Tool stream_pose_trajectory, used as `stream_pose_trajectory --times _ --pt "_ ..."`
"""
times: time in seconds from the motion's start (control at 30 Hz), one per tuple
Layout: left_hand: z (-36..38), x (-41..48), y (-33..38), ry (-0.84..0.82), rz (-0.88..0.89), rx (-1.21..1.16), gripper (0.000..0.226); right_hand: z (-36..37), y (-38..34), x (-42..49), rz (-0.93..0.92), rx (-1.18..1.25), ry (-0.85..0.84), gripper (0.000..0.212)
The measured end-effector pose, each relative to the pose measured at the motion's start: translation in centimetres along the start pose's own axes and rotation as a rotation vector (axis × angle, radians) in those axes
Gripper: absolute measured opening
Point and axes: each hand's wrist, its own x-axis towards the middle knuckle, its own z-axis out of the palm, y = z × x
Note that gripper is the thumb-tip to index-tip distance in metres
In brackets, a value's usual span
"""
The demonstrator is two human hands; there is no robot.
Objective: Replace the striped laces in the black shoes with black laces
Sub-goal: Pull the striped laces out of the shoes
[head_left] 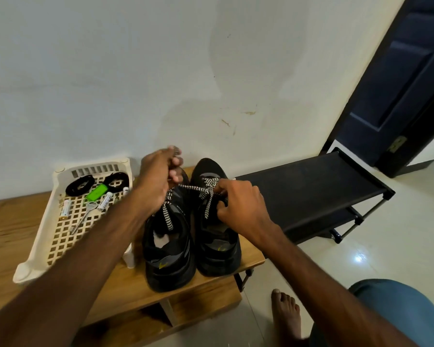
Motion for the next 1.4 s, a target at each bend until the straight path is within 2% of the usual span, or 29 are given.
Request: stream_pose_trajectory --times 0.07,0.13,0.2,0.27,0.37,0.43,0.5,0.6,0.7,0.77,0.87,0.93,1.03,1.1,1.13,1.2,1.3,1.33,1.4 --pt "0.4 0.1 -1.5 -0.030 0.110 0.443 0.013 0.0 0.0 -0.1 -0.038 0.000 0.025 0.037" --pt "0.7 0.2 -2.2 -0.028 0.217 0.666 0.008 0.2 -0.2 -0.2 -0.132 -0.015 0.075 0.047" --pt "0.7 0.0 -2.4 -0.024 0.268 0.712 0.008 0.3 -0.5 -0.3 -0.262 -0.071 0.125 0.053" --pt "0.1 -0.2 -2.6 -0.022 0.308 0.769 0.013 0.2 -0.8 -0.2 -0.371 -0.130 0.117 0.043" --pt "-0.5 -0.3 -2.6 -0.063 0.354 0.879 0.021 -0.6 -0.5 0.2 -0.440 -0.142 0.050 0.025" --pt "-0.7 -0.3 -2.5 -0.132 0.367 0.922 0.029 -1.3 0.0 0.4 -0.442 -0.054 0.031 0.021" --pt "-0.9 -0.4 -2.3 -0.236 0.369 0.986 0.038 -2.0 0.4 0.6 -0.366 0.181 0.038 0.016" --pt "-0.9 -0.9 -2.5 -0.364 0.368 1.078 0.035 -2.4 1.1 0.8 -0.150 0.517 0.049 0.010" --pt "-0.6 -1.4 -2.4 -0.405 0.362 1.156 0.034 -2.3 1.4 1.0 -0.011 0.596 0.071 0.007" --pt "-0.4 -1.7 -2.3 -0.394 0.365 1.222 0.043 -2.3 1.2 1.0 0.001 0.583 0.092 0.008" --pt "0.0 -2.1 -3.0 -0.275 0.519 1.356 0.046 -3.1 0.8 0.9 -0.016 0.690 0.162 0.011" --pt "0.3 -2.1 -3.4 -0.216 0.545 1.367 0.040 -4.7 0.8 1.1 0.012 0.878 0.240 0.015" --pt "0.6 -1.8 -3.3 -0.210 0.500 1.361 0.039 -7.5 2.1 1.4 0.123 1.300 0.328 0.026" --pt "0.5 -1.8 -3.2 -0.211 0.490 1.345 0.038 -8.0 3.1 1.6 0.204 1.472 0.301 0.033" --pt "0.4 -1.8 -3.2 -0.208 0.489 1.322 0.035 -7.7 3.3 1.7 0.246 1.479 0.254 0.031" --pt "0.3 -1.7 -3.3 -0.200 0.487 1.246 0.026 -6.5 3.2 1.9 0.295 1.275 0.164 0.022" --pt "0.2 -1.4 -2.9 -0.216 0.460 1.139 0.018 -4.3 2.9 1.7 0.058 0.525 0.161 0.022" --pt "0.2 -1.4 -2.7 -0.255 0.432 1.105 0.016 -3.8 2.5 1.6 -0.010 0.376 0.132 0.021" --pt "0.5 -1.5 -1.8 -0.344 0.319 0.946 0.017 -3.2 2.1 1.5 -0.078 0.286 0.013 0.023"
